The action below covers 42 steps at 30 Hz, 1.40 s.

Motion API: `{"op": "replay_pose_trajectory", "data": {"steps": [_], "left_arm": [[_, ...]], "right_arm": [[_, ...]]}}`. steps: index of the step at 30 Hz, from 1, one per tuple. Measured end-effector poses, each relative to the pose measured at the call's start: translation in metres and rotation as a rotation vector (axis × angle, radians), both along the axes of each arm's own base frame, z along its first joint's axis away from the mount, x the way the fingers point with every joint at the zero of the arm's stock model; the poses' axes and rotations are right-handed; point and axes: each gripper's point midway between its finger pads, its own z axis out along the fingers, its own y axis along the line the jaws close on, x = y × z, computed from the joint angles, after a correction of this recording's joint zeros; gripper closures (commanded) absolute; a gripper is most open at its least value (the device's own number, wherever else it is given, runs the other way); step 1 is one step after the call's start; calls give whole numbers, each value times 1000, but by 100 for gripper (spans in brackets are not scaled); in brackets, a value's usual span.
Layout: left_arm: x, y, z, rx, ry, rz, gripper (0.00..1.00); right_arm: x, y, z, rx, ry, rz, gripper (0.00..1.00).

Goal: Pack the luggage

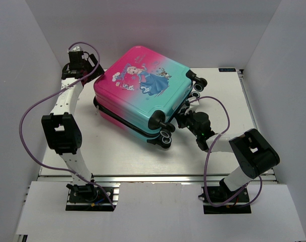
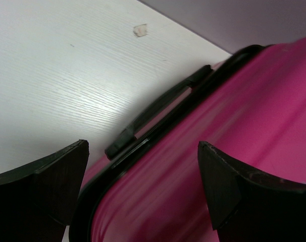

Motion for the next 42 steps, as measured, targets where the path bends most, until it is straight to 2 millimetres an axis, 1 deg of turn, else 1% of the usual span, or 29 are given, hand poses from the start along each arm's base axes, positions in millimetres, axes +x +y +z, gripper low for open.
{"op": "replay_pose_trajectory", "data": {"steps": [1, 2, 3, 5, 6, 8, 9, 11, 12, 13, 14, 15, 17, 20, 22, 23, 24, 26, 29, 30, 31, 32, 35, 39, 42], "left_arm": [[-5, -4, 3, -16, -25, -15, 2], [-13, -8, 11, -42, -55, -29, 2], [-25, -14, 20, -71, -83, -55, 2], [-69, -39, 32, -119, -105, -134, 2], [-82, -44, 40, -110, -137, -139, 2], [-118, -52, 56, -140, -182, -146, 2], [-142, -63, 61, -173, -188, -169, 2], [-183, -85, 70, -228, -224, -219, 2], [-205, -94, 68, -257, -230, -244, 2], [-220, -98, 63, -281, -235, -253, 2], [-234, -99, 53, -305, -231, -248, 2], [-245, -98, 38, -326, -209, -234, 2], [-253, -99, 1, -357, -125, -202, 3], [-260, -98, -67, -384, 69, -137, 3], [-266, -95, -95, -383, 154, -94, 3], [-267, -92, -101, -379, 173, -75, 3], [-264, -90, -103, -373, 172, -60, 3], [-254, -83, -102, -360, 153, -32, 3], [-231, -76, -103, -333, 140, 7, 4], [-221, -74, -107, -323, 145, 15, 4], [-213, -74, -111, -324, 164, 17, 4], [-207, -76, -111, -328, 172, 10, 5], [-181, -72, -110, -316, 184, 14, 5], [-137, -65, -108, -306, 171, 20, 6], [-102, -64, -106, -300, 169, -4, 7]], "right_arm": [[0, 0, 0, -1, 2, 1, 100], [0, 0, 0, -1, 2, 4, 100], [-1, 1, 0, -1, 2, 6, 100], [-2, 2, 0, -2, 1, 16, 100], [-2, 1, -1, -7, 2, 14, 100], [0, -3, -4, -17, 6, -4, 100], [0, -4, -3, -16, 2, -5, 100], [-1, -2, 0, -17, -5, 2, 100], [-2, -2, 1, -17, -8, 4, 100], [-2, -1, 1, -18, -9, 3, 100], [-2, -1, 1, -19, -9, 1, 100], [-2, -1, 1, -21, -9, -3, 100], [-2, -1, 1, -22, -10, -9, 100], [-2, -1, 1, -23, -11, -13, 100], [-2, -1, 1, -25, -12, -19, 100], [-2, -2, 1, -26, -12, -23, 100], [-2, -2, 1, -27, -13, -25, 100], [-2, -1, 1, -28, -14, -29, 100], [-2, -2, 1, -32, -16, -34, 100], [-2, -2, 0, -35, -18, -34, 100], [-2, -2, 1, -37, -20, -35, 100], [-1, -2, 1, -39, -22, -35, 100], [-2, 0, 1, -44, -28, -26, 100], [-6, 9, 5, -44, -40, 11, 100], [-8, 19, 5, -44, -39, 43, 100]]}}
